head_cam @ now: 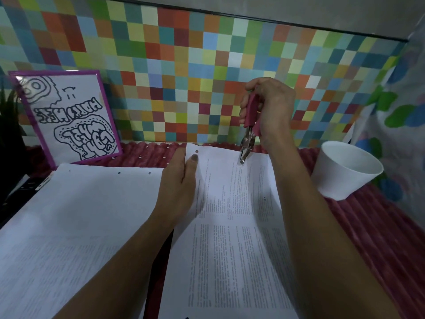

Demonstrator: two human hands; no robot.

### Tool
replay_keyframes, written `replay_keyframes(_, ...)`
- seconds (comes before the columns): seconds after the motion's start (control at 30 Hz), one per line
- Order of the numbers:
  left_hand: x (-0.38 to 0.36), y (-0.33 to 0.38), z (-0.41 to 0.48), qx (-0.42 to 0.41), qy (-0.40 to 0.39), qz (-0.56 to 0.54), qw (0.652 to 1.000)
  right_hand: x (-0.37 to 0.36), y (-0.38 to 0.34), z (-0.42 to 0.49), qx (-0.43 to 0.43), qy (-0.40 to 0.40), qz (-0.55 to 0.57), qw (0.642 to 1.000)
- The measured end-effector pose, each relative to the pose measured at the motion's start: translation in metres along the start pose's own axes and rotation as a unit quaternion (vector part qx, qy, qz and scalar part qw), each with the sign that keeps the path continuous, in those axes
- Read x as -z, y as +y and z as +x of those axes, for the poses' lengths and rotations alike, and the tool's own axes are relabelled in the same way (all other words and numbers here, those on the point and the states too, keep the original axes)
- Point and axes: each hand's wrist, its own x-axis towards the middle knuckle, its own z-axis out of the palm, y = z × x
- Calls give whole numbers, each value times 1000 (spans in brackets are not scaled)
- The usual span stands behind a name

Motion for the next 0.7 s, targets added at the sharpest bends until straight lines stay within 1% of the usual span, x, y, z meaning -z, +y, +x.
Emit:
replay_keyframes(0.07,0,-2,0,1,-5,0,1000,-1,3,-2,14,2,3,1000)
replay_keyframes(0.17,-1,-2,-2,13,-9,7,1000,-3,6,-3,12,3,3,1000)
replay_keyframes(0.23,1,6,-4,-3,14,42,999,-4,6,-4,15,-10,1,1000)
replay_keyframes(0.27,2,13,-4,-47,41,74,995,-5,7,-4,17,-16,2,1000)
replay_keyframes(0.3,3,20,-4,-110,65,109,986,-6,7,-4,18,-21,4,1000)
replay_keyframes(0.33,2,27,-2,-178,73,151,970,-7,7,-3,17,-24,7,1000)
replay_keyframes(0.37,0,33,1,-227,57,207,950,-8,8,-2,17,-26,9,999)
replay_keyframes(0.4,-2,39,5,-248,17,273,930,-9,8,-2,19,-29,7,999)
replay_keyframes(0.43,-5,45,9,-241,-35,334,911,-9,9,-1,21,-32,6,999)
replay_keyframes(0.47,-9,49,12,-216,-87,378,896,-9,9,-1,21,-35,6,999)
replay_keyframes(0.5,-11,51,15,-195,-121,399,888,-9,8,-1,19,-36,8,999)
replay_keyframes(0.57,-14,49,19,-188,-139,395,889,-7,7,-1,11,-35,12,999)
replay_keyframes(0.63,-16,43,21,-206,-117,368,899,-5,5,-2,1,-37,12,999)
replay_keyframes(0.7,-19,34,21,-222,-98,346,906,-3,5,-1,-19,-55,1,998)
